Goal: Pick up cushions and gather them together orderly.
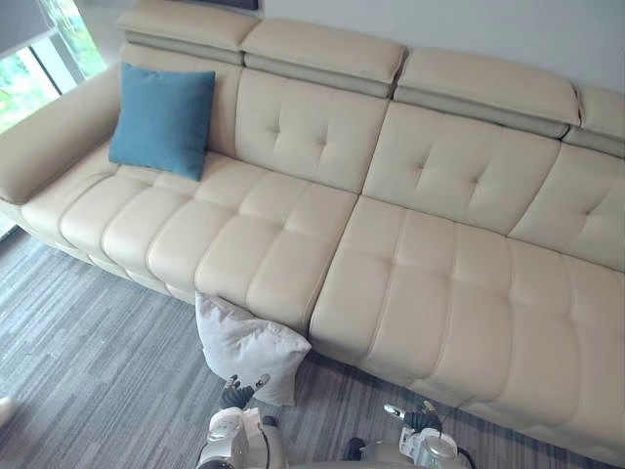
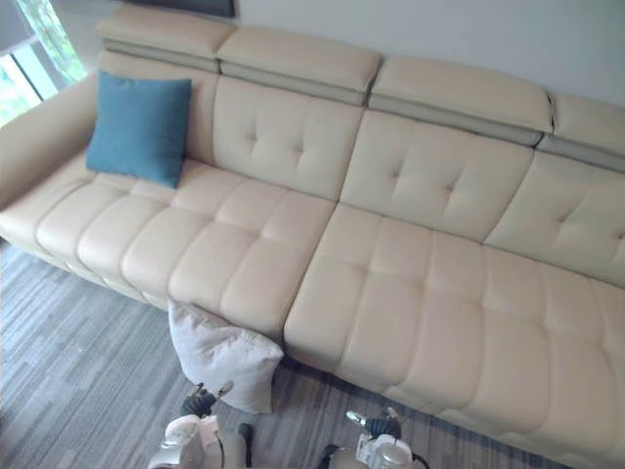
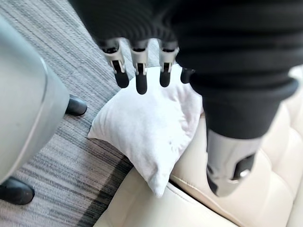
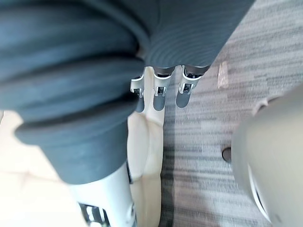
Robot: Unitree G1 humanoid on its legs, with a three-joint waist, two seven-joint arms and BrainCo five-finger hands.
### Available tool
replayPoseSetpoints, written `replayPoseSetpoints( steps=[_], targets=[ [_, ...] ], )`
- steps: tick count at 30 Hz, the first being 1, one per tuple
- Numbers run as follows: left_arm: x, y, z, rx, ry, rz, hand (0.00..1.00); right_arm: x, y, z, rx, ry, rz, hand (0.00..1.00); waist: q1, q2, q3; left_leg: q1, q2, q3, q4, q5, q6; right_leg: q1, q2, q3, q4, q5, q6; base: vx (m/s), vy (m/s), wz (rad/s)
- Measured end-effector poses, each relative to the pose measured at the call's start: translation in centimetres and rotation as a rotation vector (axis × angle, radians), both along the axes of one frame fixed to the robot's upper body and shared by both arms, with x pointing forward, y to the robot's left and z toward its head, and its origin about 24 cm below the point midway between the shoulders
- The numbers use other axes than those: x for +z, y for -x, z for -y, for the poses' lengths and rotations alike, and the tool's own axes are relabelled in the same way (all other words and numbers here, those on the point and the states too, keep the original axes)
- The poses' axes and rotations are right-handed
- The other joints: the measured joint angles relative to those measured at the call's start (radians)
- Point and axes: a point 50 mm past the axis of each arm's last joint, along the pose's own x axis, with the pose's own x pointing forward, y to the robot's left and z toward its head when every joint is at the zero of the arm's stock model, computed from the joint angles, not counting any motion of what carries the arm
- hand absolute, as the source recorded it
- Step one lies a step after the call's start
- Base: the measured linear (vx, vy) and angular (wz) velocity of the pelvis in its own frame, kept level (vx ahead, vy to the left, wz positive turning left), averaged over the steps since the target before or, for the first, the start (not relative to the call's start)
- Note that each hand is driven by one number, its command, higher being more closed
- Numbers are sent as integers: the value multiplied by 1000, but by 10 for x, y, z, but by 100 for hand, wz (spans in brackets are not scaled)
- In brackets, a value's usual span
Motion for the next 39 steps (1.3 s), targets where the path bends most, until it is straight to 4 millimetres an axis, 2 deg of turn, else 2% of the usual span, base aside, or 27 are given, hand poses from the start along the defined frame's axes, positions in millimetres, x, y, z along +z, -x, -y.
replayPoseSetpoints(
  steps=[4, 6, 7, 8, 9, 10, 12, 13, 14, 15, 16, 17, 19, 20, 22, 23, 24, 25, 26, 27, 29, 30, 31, 32, 34, 39],
  targets=[
    [0, -1, 4, -28, 2, -1, 0, 1, -5, -3, 20, -11, 13, 0, 0, 8, -4, -15, -16, -44, -46, 59, 1, -1, -12, -50, -12, 9, -5, -61, -14, 44],
    [1, -2, 6, -45, -4, 9, 0, 4, -13, -4, 40, -8, 27, 0, 1, 14, -1, -55, -22, -53, -66, 119, 0, -28, -24, -98, 16, 11, -11, -145, -34, 63],
    [2, -3, 6, -47, -5, 15, 0, 5, -18, -5, 49, -7, 38, 0, -1, 11, -4, -81, -28, -48, -78, 155, -1, -48, -36, -113, 19, 18, -23, -177, 16, 61],
    [3, -6, 4, -48, -10, 25, 0, 7, -24, -7, 61, -8, 54, 0, -5, 2, -7, -115, -26, 7, -76, 176, 13, -82, -64, -156, 6, 36, -46, -159, 32, 48],
    [4, -7, 5, -49, -8, 30, 0, 9, -28, -6, 65, -3, 62, 0, -7, 7, -4, -133, -15, 42, -35, 153, 25, -90, -65, -166, 6, 43, -50, -194, 48, 58],
    [5, -9, 8, -56, -2, 39, 0, 12, -36, -3, 69, 9, 82, 0, -6, 17, 1, -155, 24, 138, 91, 64, 57, -105, -77, -190, 17, 53, -52, -151, 21, 50],
    [4, -7, 11, -88, -11, 31, 0, 13, -37, 1, 77, 24, 85, 0, -9, 15, 4, -123, 82, 225, 195, -14, 45, -105, -99, -206, 33, 58, -45, -183, 89, 48],
    [3, -5, 12, -103, -14, 24, 0, 13, -36, 3, 83, 35, 83, 0, -12, 16, 5, -77, 134, 287, 242, -59, 36, -100, -114, -212, 36, 67, -31, -270, 246, 38],
    [1, -2, 13, -122, -7, 13, 0, 13, -34, 4, 82, 38, 78, 0, -20, 19, 4, -26, 184, 349, 269, -92, 31, -95, -126, -219, 29, 80, -22, -240, 260, 33],
    [-1, 1, 16, -159, -13, -5, 0, 11, -31, 5, 86, 45, 68, 0, -29, 28, 0, 18, 210, 403, 249, -120, 23, -92, -129, -221, 6, 103, -4, -240, 347, 26],
    [-2, 3, 18, -176, -14, -17, 0, 11, -31, 8, 87, 52, 65, 0, -41, 50, -1, 36, 202, 432, 189, -152, -10, -90, -128, -220, -16, 125, 20, -161, 278, 19],
    [-3, 4, 19, -187, -17, -23, 0, 12, -32, 10, 86, 58, 65, 0, -45, 55, 0, 44, 194, 439, 152, -166, -31, -88, -123, -222, -33, 142, 35, -178, 337, 20],
    [-3, 3, 11, -254, -64, -37, 0, 3, -20, 2, 90, 22, 4, 0, -51, 19, 4, 73, 101, 439, 28, -108, -10, -64, -141, -214, -142, 205, 61, -87, 246, 25],
    [-4, 5, 5, -285, -89, -53, 0, -1, -10, 4, 80, 17, -29, 0, -55, 6, 0, 80, 46, 423, -25, -74, 16, -35, -138, -216, -193, 241, 59, -6, 192, 42],
    [-6, 8, 5, -299, -90, -66, 0, -1, -6, 17, 69, 46, -47, 0, -69, 18, 6, 78, -4, 387, -50, -57, 41, -9, -169, -215, -217, 273, 55, -20, 196, 68],
    [-6, 10, 3, -302, -93, -70, 0, -1, -3, 23, 69, 59, -56, 0, -75, 19, 8, 83, -37, 365, -75, -44, 62, -11, -199, -220, -187, 271, 51, -66, 238, 82],
    [-6, 12, -1, -304, -103, -78, 0, -3, 2, 23, 65, 57, -66, 0, -76, 24, 14, 82, -64, 337, -99, -35, 79, -24, -223, -205, -136, 239, 5, -80, 215, 64],
    [-7, 13, -2, -305, -106, -80, 0, -2, 1, 24, 61, 59, -60, 0, -77, 24, 17, 83, -70, 330, -106, -34, 82, -33, -226, -186, -116, 223, -20, -61, 142, 68],
    [-7, 16, -7, -304, -118, -92, 0, -1, -1, 24, 57, 57, -47, 0, -88, 21, 25, 89, -82, 290, -115, -40, 93, -64, -210, -52, -37, 155, -58, 4, 33, 76],
    [-7, 17, -14, -285, -127, -93, 0, -1, -3, 20, 59, 47, -39, 0, -92, 2, 40, 101, -88, 253, -121, -40, 93, -81, -168, 72, 29, 98, -45, 25, -7, 79],
    [-6, 16, -18, -262, -130, -91, 0, -2, -3, 14, 60, 31, -38, 0, -91, -10, 52, 110, -89, 220, -119, -39, 92, -79, -131, 125, 61, 45, -37, 41, -79, 57],
    [-5, 16, -23, -250, -138, -89, 0, -3, -3, 8, 59, 14, -37, 0, -90, -42, 48, 113, -95, 207, -115, -44, 81, -69, -124, 122, 54, 6, -15, 47, -104, 39],
    [-5, 16, -25, -245, -140, -90, 0, -3, -3, 6, 58, 9, -37, 0, -90, -49, 47, 113, -97, 205, -114, -45, 78, -64, -126, 121, 50, -6, 5, 89, -93, 19],
    [-4, 15, -28, -228, -142, -88, 0, -3, -3, 3, 53, 0, -33, 0, -87, -66, 52, 114, -105, 198, -114, -46, 71, -60, -134, 108, 59, -23, 52, 134, -95, 20],
    [-4, 14, -28, -225, -142, -87, 0, -4, 0, 1, 13, -19, -34, 0, -91, -69, 53, 112, -107, 164, -117, -42, 71, -56, -136, 90, 74, -36, 68, 185, -99, 30],
    [-2, 3, -12, -215, -96, -51, 0, -7, 11, 5, -72, -41, -46, 0, -101, -67, 52, 115, -89, 55, -62, -61, 58, 47, -127, -4, 83, -34, 56, 240, -59, 78]
  ],
)
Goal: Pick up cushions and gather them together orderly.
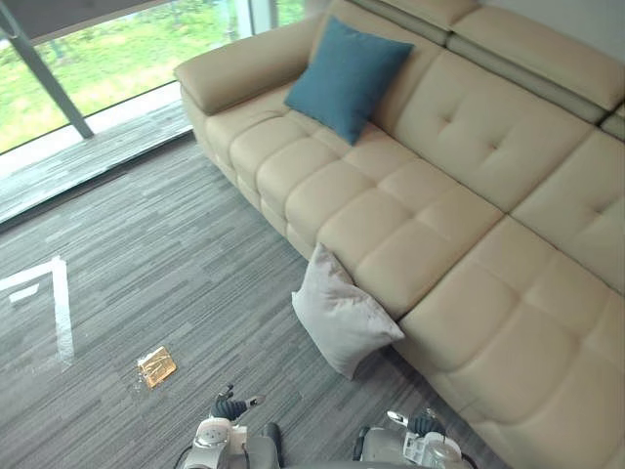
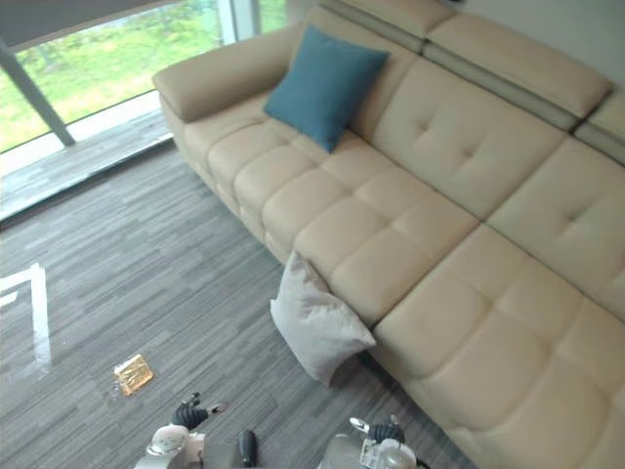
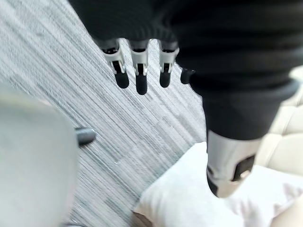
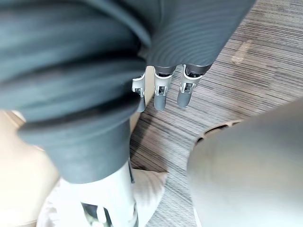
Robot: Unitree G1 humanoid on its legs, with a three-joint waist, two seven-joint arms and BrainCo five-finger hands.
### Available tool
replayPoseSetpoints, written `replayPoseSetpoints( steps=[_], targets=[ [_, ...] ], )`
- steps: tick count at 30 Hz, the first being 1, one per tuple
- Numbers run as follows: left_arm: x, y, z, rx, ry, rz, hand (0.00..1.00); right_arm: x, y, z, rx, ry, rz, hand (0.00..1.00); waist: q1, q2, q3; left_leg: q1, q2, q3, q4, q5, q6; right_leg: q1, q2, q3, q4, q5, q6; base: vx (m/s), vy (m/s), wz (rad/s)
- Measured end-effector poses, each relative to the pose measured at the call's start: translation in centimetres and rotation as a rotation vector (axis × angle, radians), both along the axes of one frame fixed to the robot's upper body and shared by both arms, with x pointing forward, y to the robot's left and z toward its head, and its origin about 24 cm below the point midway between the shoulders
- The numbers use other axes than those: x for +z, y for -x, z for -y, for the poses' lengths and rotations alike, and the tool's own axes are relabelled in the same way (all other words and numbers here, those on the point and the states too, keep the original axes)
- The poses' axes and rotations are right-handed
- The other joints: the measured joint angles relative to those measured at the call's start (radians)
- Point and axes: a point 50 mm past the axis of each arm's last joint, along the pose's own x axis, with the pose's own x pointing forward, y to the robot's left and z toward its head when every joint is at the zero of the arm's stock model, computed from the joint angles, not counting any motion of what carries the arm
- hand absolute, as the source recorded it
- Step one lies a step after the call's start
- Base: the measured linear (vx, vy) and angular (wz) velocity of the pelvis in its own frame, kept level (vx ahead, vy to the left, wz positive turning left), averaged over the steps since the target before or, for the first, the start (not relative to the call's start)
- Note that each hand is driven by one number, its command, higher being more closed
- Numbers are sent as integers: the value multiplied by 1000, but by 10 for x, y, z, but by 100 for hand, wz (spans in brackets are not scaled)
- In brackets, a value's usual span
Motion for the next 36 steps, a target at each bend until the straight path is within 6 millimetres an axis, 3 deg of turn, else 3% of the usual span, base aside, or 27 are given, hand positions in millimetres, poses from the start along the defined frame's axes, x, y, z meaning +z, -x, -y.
replayPoseSetpoints(
  steps=[1, 2, 3, 4, 5, 6, 7, 8, 9, 10, 11, 12, 14, 19, 20, 21, 24, 26, 28, 30, 34, 36],
  targets=[
    [2, -3, 4, 9, 13, 21, 0, 1, -1, 0, -1, 0, 8, 0, 2, 9, 3, -25, 36, 16, 104, -26, -8, 20, 31, 9, 12, 29, -34, 132, -1, 51],
    [4, -7, 6, 36, 29, 45, 0, 3, -4, 5, 3, 11, 27, 0, 7, 47, 8, -91, 95, 35, 272, -64, -25, 21, 85, 40, -13, -2, -27, 55, -6, 29],
    [5, -8, 5, 50, 31, 49, 0, 4, -4, 5, 1, 12, 31, 0, 10, 52, 6, -115, 115, 49, 330, -71, -26, 28, 108, 51, -52, -11, -27, -61, -23, -24],
    [6, -7, -3, 90, 23, 58, 0, 6, -10, 0, 10, 3, 56, 0, 32, 42, 3, -189, 151, 103, 535, -69, -31, 33, 130, 71, -126, 50, -59, -94, -17, -44],
    [7, -9, -4, 94, 22, 63, 0, 7, -12, -1, 26, 5, 64, 0, 36, 54, 5, -234, 196, 118, 647, -109, -33, 66, 131, 74, -111, 12, -49, -16, 20, -47],
    [6, -8, -2, 95, 30, 59, 0, 7, -13, 1, 24, 10, 63, 0, 35, 59, 6, -238, 206, 127, 639, -134, -28, 70, 134, 77, -109, 12, -49, 89, 81, -36],
    [6, -10, 6, 98, 54, 66, 0, 10, -16, 6, 10, 24, 77, 0, 34, 83, 12, -262, 219, 139, 596, -165, -31, 79, 131, 94, -105, 11, -49, 149, 127, -37],
    [6, -11, 10, 104, 66, 69, 0, 10, -16, 8, 7, 30, 74, 0, 34, 91, 12, -269, 225, 143, 534, -161, -30, 81, 124, 110, -104, 11, -49, 160, 183, -52],
    [5, -9, 13, 107, 73, 64, 0, 10, -17, 9, 8, 33, 77, 0, 38, 106, 5, -272, 223, 112, 392, -111, -6, 73, 118, 131, -94, 0, -29, 149, 204, -43],
    [4, -8, 14, 108, 77, 60, 0, 10, -17, 9, 7, 32, 78, 0, 40, 117, -2, -269, 216, 89, 357, -66, -64, 67, 116, 141, -86, -12, -11, 133, 217, -47],
    [5, -10, 11, 109, 69, 63, 0, 10, -19, 3, 17, 19, 77, 0, 46, 87, -2, -241, 183, 116, 336, -69, -60, 49, 91, 178, -81, -23, 6, 127, 188, -45],
    [6, -10, 7, 118, 60, 66, 0, 10, -21, -5, 47, 6, 80, 0, 53, 72, -4, -247, 152, 81, 366, -69, -60, 41, 82, 202, -83, -14, -4, 118, 173, -45],
    [6, -11, 6, 118, 57, 71, 0, 9, -21, -10, 52, -7, 75, 0, 61, 64, -7, -261, 134, 14, 409, -72, -64, 38, 78, 241, -83, -14, -4, 106, 139, -50],
    [4, -8, 4, 112, 52, 49, 0, 9, -22, -15, 53, -20, 76, 0, 56, 54, -17, -205, 141, 106, 363, -104, -45, -14, 66, 339, -68, 17, 36, 42, 94, -68],
    [3, -7, 5, 106, 53, 41, 0, 9, -22, -15, 58, -21, 77, 0, 58, 52, -20, -168, 137, 142, 310, -112, -38, -53, 63, 370, -21, 26, 50, -12, 66, -108],
    [1, -5, 5, 100, 51, 29, 0, 10, -24, -16, 66, -21, 83, 0, 60, 48, -19, -123, 135, 188, 260, -112, -38, -106, 62, 391, 52, 41, 40, -32, 79, -114],
    [-2, 1, 6, 97, 48, 10, 0, 10, -25, -16, 82, -18, 89, 0, 60, 49, -21, -36, 144, 282, 197, -106, -37, -177, 55, 349, 166, 87, 10, -74, 51, -111],
    [-3, 5, 6, 100, 50, -4, 0, 10, -24, -14, 111, -5, 85, 0, 52, 55, -33, 36, 138, 339, 122, -105, -33, -197, 30, 225, 179, 103, -19, -87, 24, -100],
    [-4, 6, 6, 99, 50, -6, 0, 9, -22, -14, 109, -7, 81, 0, 55, 54, -38, 52, 144, 338, 101, -99, -39, -202, 55, 166, 143, 75, -12, 17, -50, -65],
    [-5, 5, 8, 65, 44, -24, 0, 8, -19, -10, 102, 0, 70, 0, 46, 49, -43, 32, 132, 286, 99, -94, -48, -172, 103, 156, 31, 54, -40, 47, -113, -13],
    [-6, 6, 19, 48, 68, -35, 0, 7, -11, 10, 30, 32, 52, 0, 39, 93, -51, 38, 132, 167, 70, -74, -64, -156, 119, 114, 27, 40, -57, 103, -92, 13],
    [-5, 5, 21, 43, 76, -25, 0, 7, -8, 15, 13, 37, 45, 0, 34, 102, -42, 18, 162, 145, 177, -77, -68, -99, 132, 91, 10, 30, -57, 102, -97, 35]
  ],
)
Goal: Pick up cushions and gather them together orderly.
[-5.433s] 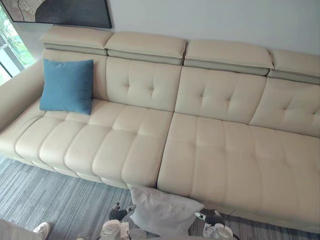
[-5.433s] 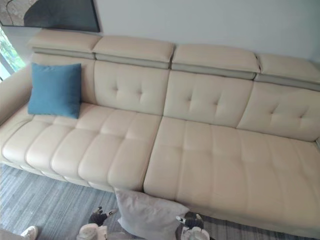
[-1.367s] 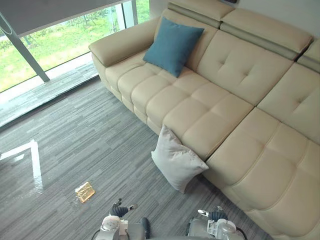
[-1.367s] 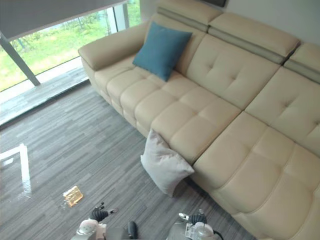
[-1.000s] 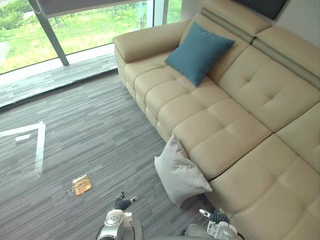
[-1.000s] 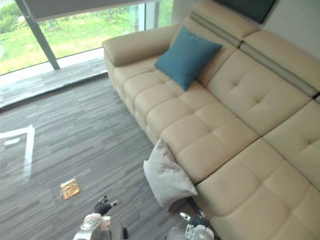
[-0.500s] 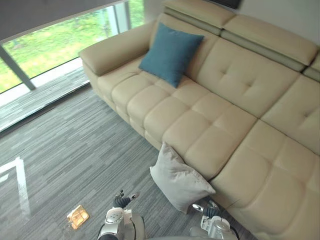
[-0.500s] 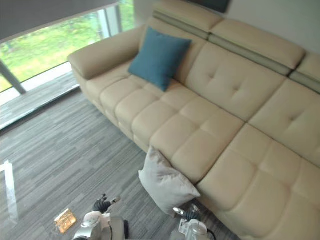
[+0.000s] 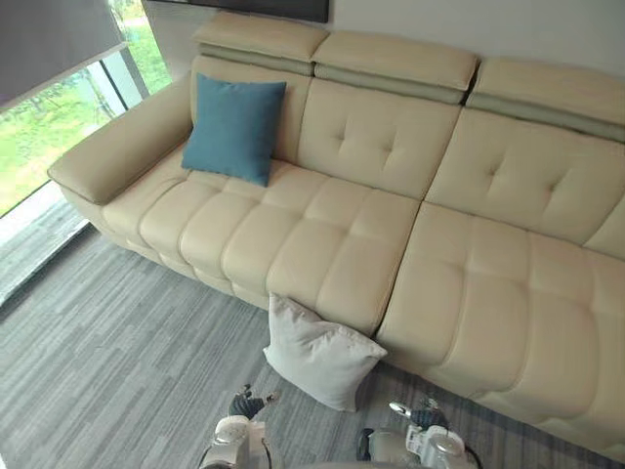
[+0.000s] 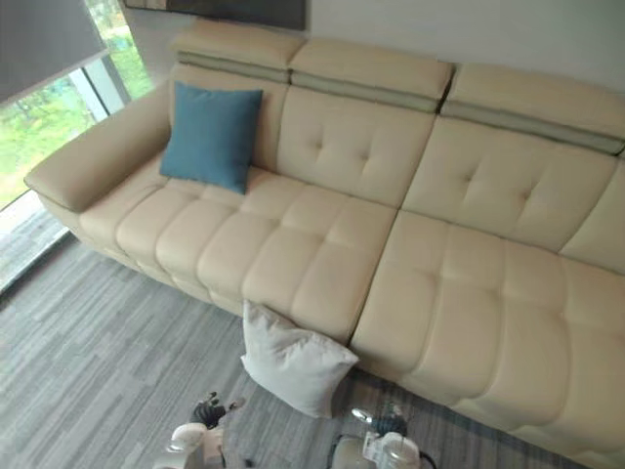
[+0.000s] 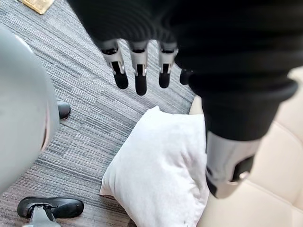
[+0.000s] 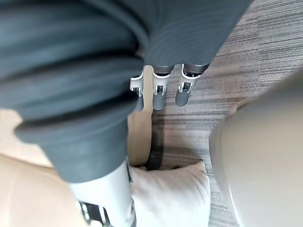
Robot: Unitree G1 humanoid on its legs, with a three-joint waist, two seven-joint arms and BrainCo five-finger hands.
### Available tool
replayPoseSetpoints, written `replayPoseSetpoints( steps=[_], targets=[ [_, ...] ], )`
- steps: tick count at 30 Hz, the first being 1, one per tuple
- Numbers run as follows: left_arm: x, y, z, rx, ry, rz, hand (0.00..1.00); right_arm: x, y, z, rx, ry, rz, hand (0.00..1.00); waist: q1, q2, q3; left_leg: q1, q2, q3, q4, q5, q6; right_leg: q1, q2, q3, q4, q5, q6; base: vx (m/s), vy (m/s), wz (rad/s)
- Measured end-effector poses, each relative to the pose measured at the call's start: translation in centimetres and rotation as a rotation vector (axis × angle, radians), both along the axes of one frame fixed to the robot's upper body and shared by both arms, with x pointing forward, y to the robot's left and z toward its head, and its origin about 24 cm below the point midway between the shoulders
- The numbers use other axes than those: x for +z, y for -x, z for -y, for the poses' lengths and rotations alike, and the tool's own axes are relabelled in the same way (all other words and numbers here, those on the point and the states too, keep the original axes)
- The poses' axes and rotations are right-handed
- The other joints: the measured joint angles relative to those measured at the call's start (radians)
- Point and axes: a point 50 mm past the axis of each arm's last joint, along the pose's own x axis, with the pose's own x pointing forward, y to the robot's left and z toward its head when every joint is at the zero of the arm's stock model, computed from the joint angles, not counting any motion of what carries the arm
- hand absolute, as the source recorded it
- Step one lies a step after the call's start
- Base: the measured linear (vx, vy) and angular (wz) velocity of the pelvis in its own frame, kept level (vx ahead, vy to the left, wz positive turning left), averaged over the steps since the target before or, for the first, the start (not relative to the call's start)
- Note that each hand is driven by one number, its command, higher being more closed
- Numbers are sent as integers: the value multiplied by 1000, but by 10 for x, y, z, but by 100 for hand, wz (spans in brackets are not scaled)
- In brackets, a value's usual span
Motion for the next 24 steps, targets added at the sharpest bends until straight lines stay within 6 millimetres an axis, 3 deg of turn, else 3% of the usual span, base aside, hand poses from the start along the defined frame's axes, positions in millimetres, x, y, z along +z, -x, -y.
replayPoseSetpoints(
  steps=[4, 6, 7, 9, 10, 11, 13, 18, 24],
  targets=[
    [2, -2, -1, 53, 21, 25, 0, -1, 6, 3, -15, 6, -15, 0, 16, 4, 4, -114, 53, -17, 302, 8, 11, 53, 26, 22, -18, -21, -11, 58, -12, -10],
    [3, -2, -3, 118, 45, 37, 0, -1, 6, 4, -43, -1, -13, 0, 20, 6, 4, -141, 53, -57, 311, -59, 27, 62, 27, 75, -22, -40, -15, 61, 123, -47],
    [3, -3, -3, 124, 47, 40, 0, -1, 5, 4, -44, -1, -10, 0, 20, 5, 4, -151, 45, -75, 303, -66, 30, 61, 27, 83, -22, -42, -12, 53, 162, -42],
    [5, -4, -4, 133, 43, 53, 0, -3, 8, 5, -50, 1, -31, 0, 27, 7, 3, -210, -49, -290, 175, -66, 18, 38, 24, 149, 1, -58, 16, 71, 247, -59],
    [5, -4, -3, 133, 44, 52, 0, -3, 8, 7, -45, 6, -32, 0, 29, 13, 2, -209, -62, -330, 131, -59, 5, 28, 28, 163, 16, -63, 24, 92, 294, -93],
    [5, -4, -6, 131, 30, 53, 0, -3, 6, 5, -22, 9, -36, 0, 38, 9, 6, -189, -88, -318, 133, -50, -43, 18, 22, 222, 45, -73, 47, 91, 218, -59],
    [3, -2, -9, 112, 14, 36, 0, -5, 11, 0, -13, -1, -50, 0, 16, -17, -9, -185, -105, -296, 130, -50, -27, 37, 11, 259, 4, -66, 50, 166, 216, -26],
    [2, 0, -9, 60, -6, 17, 0, -8, 22, -4, -21, -16, -79, 0, 18, -38, -25, -118, -152, -246, 65, -49, -1, 70, -25, 326, -41, -43, 76, 171, 128, -15],
    [-2, 5, 2, 9, 5, -17, 0, -9, 27, 1, -23, -1, -93, 0, 17, -9, -48, -50, -134, -249, -21, -27, -2, 101, -16, 302, -61, -42, 80, 117, -73, -3]
  ],
)
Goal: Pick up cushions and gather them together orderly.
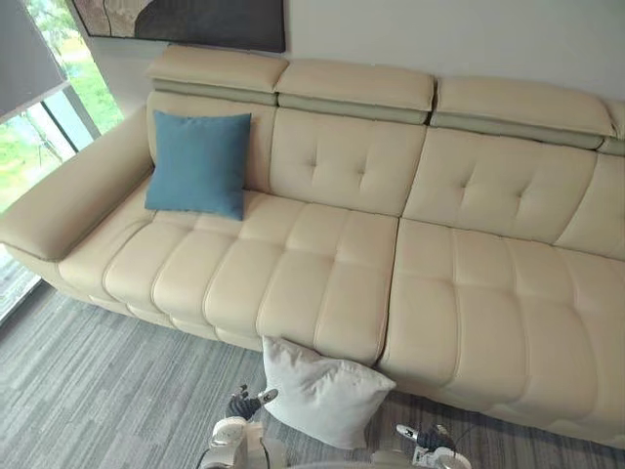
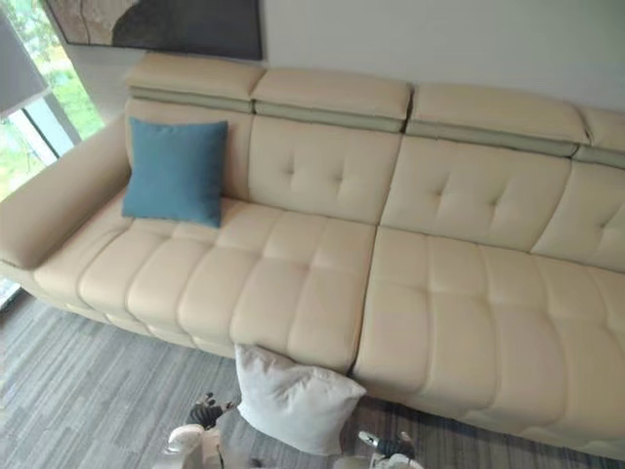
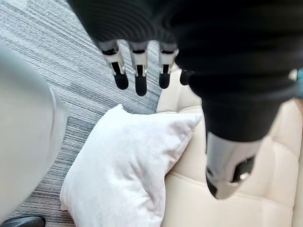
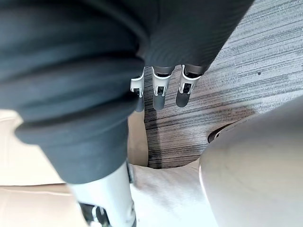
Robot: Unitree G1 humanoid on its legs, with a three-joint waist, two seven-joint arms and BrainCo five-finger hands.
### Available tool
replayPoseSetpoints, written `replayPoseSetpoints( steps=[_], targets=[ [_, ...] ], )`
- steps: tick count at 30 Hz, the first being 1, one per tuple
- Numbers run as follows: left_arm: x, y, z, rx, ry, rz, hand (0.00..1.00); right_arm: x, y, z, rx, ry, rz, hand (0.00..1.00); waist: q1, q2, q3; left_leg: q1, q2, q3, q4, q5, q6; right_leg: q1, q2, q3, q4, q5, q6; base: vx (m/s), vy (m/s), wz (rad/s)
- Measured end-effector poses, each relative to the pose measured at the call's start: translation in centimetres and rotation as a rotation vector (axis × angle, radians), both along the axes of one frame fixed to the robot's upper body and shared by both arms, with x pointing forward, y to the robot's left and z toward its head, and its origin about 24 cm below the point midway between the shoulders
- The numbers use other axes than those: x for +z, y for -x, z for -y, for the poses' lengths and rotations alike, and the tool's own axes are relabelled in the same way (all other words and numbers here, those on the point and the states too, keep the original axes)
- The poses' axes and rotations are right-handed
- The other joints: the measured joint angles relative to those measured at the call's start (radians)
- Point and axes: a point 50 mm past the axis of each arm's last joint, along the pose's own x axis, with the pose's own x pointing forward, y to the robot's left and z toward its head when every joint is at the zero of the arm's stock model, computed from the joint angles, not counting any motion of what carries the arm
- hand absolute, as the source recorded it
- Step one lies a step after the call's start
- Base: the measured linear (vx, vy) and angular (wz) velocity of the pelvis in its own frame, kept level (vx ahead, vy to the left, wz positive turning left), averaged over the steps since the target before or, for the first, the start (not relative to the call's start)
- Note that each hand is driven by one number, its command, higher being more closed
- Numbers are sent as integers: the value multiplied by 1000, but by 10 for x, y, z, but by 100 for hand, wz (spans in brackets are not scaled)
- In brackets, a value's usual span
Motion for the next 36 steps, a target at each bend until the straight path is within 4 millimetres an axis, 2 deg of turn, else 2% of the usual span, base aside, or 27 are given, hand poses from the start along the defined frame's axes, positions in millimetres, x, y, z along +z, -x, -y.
replayPoseSetpoints(
  steps=[2, 7, 10, 11, 17, 23, 27, 29, 30, 31, 32, 33, 34, 35, 36],
  targets=[
    [-1, 2, 1, -4, 2, -10, 0, -1, 2, 1, -2, 3, -8, 0, -1, 5, -14, 2, 8, -7, -15, 5, -5, 1, 6, -11, -5, 0, 0, 42, -113, 9],
    [-1, 2, 2, -10, 0, -10, 0, -2, 7, 1, -29, -4, -23, 0, -3, -3, -16, 24, 22, -31, -55, 34, -10, 32, 13, -47, -31, 8, -11, -23, -70, 15],
    [-1, 2, 0, -8, -5, -12, 0, -4, 9, -1, -48, -15, -29, 0, -3, -14, -19, 25, 25, -42, -72, 53, -17, 30, 16, -55, -33, 14, -13, -82, -30, 7],
    [0, 1, -5, 22, -22, -3, 0, -4, 9, -2, -59, -21, -24, 0, -4, -32, -11, -2, 28, -49, -51, 67, -29, 10, 17, -69, -32, 14, -12, -39, -12, 2],
    [-1, 3, -9, 62, -19, -7, 0, -3, 8, -3, -52, -21, -22, 0, -4, -32, -11, -2, 28, -48, -50, 67, -29, 10, 15, -72, -35, 14, -12, 0, 0, 0],
    [0, 11, -23, 222, 5, 10, 0, 0, -7, -11, 113, 19, -7, 0, 2, -33, -13, -5, 40, -24, -56, 67, -28, 15, 7, -98, -79, 37, -6, 13, 8, -6],
    [2, 11, -31, 300, 11, 28, 0, 3, -13, -12, 185, 54, 9, 0, 1, -27, -2, -102, 45, 31, 45, 68, -26, 15, -19, -203, -83, 53, 3, 25, 20, 45],
    [4, 9, -33, 323, 11, 48, 0, 4, -16, -9, 198, 72, 12, 0, 6, -16, 34, -177, 63, 73, 195, 68, -26, 40, -24, -257, -90, 55, 5, -91, 72, 67],
    [2, 16, -37, 350, 9, 37, 0, 4, -17, -8, 202, 75, 14, 0, 16, -9, 40, -194, 75, 100, 248, 67, -26, 60, -25, -263, -100, 55, 4, -65, 87, 17],
    [1, 21, -38, 356, 5, 26, 0, 5, -19, -9, 206, 75, 16, 0, 17, -16, 43, -197, 77, 111, 260, 66, -27, 65, -30, -264, -103, 55, 4, -60, 142, 0],
    [1, 27, -42, 397, 8, 27, 0, 6, -23, -11, 216, 75, 26, 0, 17, -13, 46, -211, 110, 144, 297, 36, 4, 69, -36, -258, -106, 56, 6, -33, 159, -14],
    [1, 29, -42, 400, 7, 28, 0, 6, -25, -11, 223, 79, 29, 0, 17, -6, 44, -209, 159, 148, 303, 18, 25, 69, -35, -245, -107, 52, 7, -29, 179, -16],
    [1, 29, -43, 399, 6, 28, 0, 7, -26, -11, 224, 80, 32, 0, 14, -5, 43, -204, 181, 143, 290, 15, 29, 68, -41, -236, -111, 53, 11, -3, 245, -24],
    [0, 30, -42, 399, 7, 22, 0, 7, -29, -11, 225, 81, 36, 0, 14, -5, 41, -173, 202, 113, 200, 21, 30, 57, -53, -211, -113, 56, 36, 13, 343, -38],
    [-1, 32, -42, 410, 13, 15, 0, 6, -28, -13, 228, 77, 26, 0, 17, -7, 41, -132, 183, 91, 119, 27, -59, 44, -73, -176, -112, 58, 57, 25, 362, -46]
  ],
)
